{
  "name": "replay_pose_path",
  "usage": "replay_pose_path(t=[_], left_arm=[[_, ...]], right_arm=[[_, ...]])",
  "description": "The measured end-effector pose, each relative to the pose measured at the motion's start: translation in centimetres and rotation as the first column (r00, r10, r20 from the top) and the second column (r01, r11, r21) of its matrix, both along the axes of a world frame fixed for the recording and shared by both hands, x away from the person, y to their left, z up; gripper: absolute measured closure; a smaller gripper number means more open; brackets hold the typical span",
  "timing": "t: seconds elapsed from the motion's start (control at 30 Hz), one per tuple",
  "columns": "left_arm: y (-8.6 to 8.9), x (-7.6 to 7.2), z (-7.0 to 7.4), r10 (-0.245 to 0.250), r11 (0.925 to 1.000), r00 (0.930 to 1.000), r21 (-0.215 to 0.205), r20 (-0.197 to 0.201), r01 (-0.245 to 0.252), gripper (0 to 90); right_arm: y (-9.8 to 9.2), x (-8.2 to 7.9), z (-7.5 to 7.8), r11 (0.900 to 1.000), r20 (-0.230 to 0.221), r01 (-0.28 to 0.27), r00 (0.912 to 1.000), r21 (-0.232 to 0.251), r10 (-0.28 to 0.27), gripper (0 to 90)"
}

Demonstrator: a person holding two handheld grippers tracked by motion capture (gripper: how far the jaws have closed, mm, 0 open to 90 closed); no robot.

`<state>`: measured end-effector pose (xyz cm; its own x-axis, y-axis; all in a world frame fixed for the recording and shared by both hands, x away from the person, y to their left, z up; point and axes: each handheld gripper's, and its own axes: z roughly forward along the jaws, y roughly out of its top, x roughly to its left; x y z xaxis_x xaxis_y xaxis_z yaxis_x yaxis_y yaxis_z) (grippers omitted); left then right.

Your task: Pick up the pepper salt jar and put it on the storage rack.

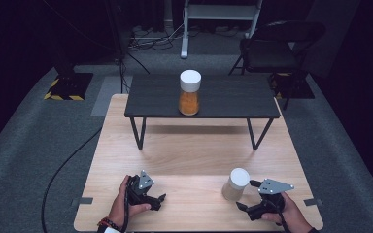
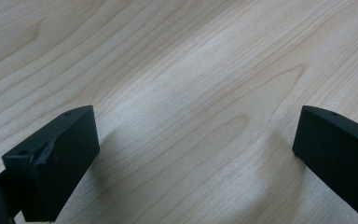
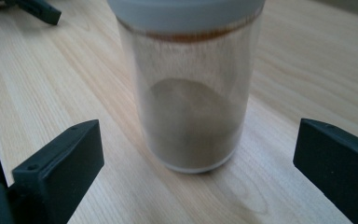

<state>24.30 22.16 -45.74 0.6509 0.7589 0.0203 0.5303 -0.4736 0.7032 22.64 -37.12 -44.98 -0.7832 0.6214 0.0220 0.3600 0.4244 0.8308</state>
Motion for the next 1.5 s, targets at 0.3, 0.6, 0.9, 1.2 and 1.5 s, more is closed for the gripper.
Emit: replay_pose_path(t=[0.3, 0.6, 0.9, 1.2, 1.5], left_arm=[[0.0, 0.0, 0.0, 0.0, 1.0, 1.0, 0.0, 0.0, 0.0, 0.4], [0.0, 0.0, 0.0, 0.0, 1.0, 1.0, 0.0, 0.0, 0.0, 0.4], [0.0, 0.0, 0.0, 0.0, 1.0, 1.0, 0.0, 0.0, 0.0, 0.3], [0.0, 0.0, 0.0, 0.0, 1.0, 1.0, 0.0, 0.0, 0.0, 0.4], [0.0, 0.0, 0.0, 0.0, 1.0, 1.0, 0.0, 0.0, 0.0, 0.4]], right_arm=[[0.8, -1.2, 0.7, 0.999, 0.062, 0.027, 0.9977, 0.032, -0.029, 1.4], [1.4, -0.8, 1.1, 0.998, 0.079, 0.018, 0.9966, 0.064, -0.023, 3.6], [1.7, -0.7, 0.2, 0.991, 0.103, 0.043, 0.9931, 0.13, -0.057, 13.0], [2.4, -1.4, -1.4, 0.983, 0.155, 0.063, 0.9837, 0.175, -0.091, 30.0], [2.5, -1.8, -1.5, 0.988, 0.209, 0.049, 0.9746, 0.149, -0.08, 34.4]])
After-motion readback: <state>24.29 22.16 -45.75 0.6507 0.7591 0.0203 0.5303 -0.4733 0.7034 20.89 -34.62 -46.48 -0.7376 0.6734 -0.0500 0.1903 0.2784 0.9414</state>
